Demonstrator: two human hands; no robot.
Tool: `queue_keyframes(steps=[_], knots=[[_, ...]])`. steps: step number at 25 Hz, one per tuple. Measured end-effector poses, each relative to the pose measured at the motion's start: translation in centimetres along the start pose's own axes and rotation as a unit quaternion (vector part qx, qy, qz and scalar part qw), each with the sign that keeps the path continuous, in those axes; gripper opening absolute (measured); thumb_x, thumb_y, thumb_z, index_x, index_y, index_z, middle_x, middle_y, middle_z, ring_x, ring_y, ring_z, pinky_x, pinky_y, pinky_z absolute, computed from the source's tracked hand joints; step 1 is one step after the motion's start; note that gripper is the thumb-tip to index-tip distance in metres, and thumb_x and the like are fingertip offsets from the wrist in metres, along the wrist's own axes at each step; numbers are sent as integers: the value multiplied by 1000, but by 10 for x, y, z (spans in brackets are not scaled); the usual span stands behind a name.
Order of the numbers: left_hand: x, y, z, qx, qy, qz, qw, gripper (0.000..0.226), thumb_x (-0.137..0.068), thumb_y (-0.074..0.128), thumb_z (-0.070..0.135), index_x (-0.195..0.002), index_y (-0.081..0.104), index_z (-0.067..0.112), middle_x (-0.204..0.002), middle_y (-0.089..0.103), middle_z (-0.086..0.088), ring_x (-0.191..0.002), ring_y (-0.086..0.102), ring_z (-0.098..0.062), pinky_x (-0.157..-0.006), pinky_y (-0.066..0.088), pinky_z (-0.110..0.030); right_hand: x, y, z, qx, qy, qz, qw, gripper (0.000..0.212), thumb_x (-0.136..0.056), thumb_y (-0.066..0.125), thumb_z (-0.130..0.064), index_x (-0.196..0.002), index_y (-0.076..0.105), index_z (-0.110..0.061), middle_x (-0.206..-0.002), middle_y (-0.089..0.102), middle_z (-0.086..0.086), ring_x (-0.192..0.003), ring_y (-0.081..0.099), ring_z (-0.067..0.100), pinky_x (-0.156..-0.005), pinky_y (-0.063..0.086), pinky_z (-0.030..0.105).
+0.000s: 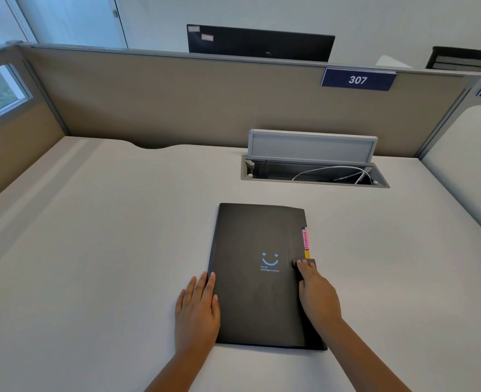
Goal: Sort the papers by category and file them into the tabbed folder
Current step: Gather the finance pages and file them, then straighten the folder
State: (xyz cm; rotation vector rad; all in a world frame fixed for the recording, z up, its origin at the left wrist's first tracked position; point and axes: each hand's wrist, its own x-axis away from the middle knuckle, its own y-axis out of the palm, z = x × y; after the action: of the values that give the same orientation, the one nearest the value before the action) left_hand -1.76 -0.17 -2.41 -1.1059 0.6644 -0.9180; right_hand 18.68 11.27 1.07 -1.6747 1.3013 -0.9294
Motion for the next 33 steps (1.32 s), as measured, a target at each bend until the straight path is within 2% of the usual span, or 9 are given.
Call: queue_keyframes(steps=[9,14,18,21,24,26,28,31,33], knots=[[0,2,-1,1,10,-9,1000,69,-95,-2,42,-127,54,19,-128,60,-3,-119,56,-25,-96,43,-39,-14,-3,-5,73,14,-40,996,47,-93,32,-5,-137,37,-19,-140,43,3,-120,51,22,-95,43,31],[0,3,-1,-3,18,-2,1000,70,-94,-3,43,-128,53,18,-130,59,-3,-121,54,-26,-97,42,-39,-25,-7,-10,123,9,-60,991,37,-94,37,-5,-128,46,-16,-122,58,7,-107,59,23,-89,48,29],[0,4,-2,-6,18,6,1000,69,-94,-2,43,-128,53,18,-129,59,-4,-121,54,-27,-97,40,-40,-23,-3,-17,119,17,-70,990,34,-94,40,-12,-128,45,-13,-123,55,8,-107,59,23,-87,50,29],[1,4,-3,-10,21,2,1000,69,-94,-1,44,-127,53,18,-129,59,-6,-120,55,-28,-97,39,-40,-14,1,-10,73,-1,-66,995,44,-93,36,-18,-136,34,-12,-140,40,9,-123,47,25,-94,45,32],[2,1,-4,-1,37,5,999,66,-94,3,45,-126,54,19,-133,55,-5,-127,46,-28,-109,30,-37,8,19,6,52,-26,-43,997,57,-94,18,-36,-144,23,-10,-154,21,4,-143,17,20,-111,24,27],[8,-1,-4,10,93,3,996,62,-95,8,46,-127,53,20,-137,51,0,-132,34,-21,-114,12,-29,32,33,11,75,-43,-24,996,74,-92,2,-51,-137,39,-5,-147,37,8,-139,25,24,-113,11,24],[18,-2,-2,-7,176,-30,984,60,-94,12,48,-127,54,20,-136,52,4,-131,32,-15,-111,5,-25,56,43,12,88,-50,-21,995,73,-94,6,-54,-131,47,-6,-139,48,9,-135,27,23,-111,3,25],[26,1,-2,-38,230,-88,968,62,-91,15,56,-128,52,22,-135,54,7,-129,32,-12,-111,3,-26,80,50,10,95,-80,-31,992,68,-92,14,-58,-141,30,-14,-149,31,0,-141,6,14,-111,3,28],[25,5,-3,-46,225,-91,969,63,-89,16,59,-130,50,23,-135,53,8,-129,32,-12,-110,4,-27,81,50,9,121,-87,-16,989,68,-91,16,-61,-141,31,-17,-149,32,-3,-143,-5,9,-111,5,29]])
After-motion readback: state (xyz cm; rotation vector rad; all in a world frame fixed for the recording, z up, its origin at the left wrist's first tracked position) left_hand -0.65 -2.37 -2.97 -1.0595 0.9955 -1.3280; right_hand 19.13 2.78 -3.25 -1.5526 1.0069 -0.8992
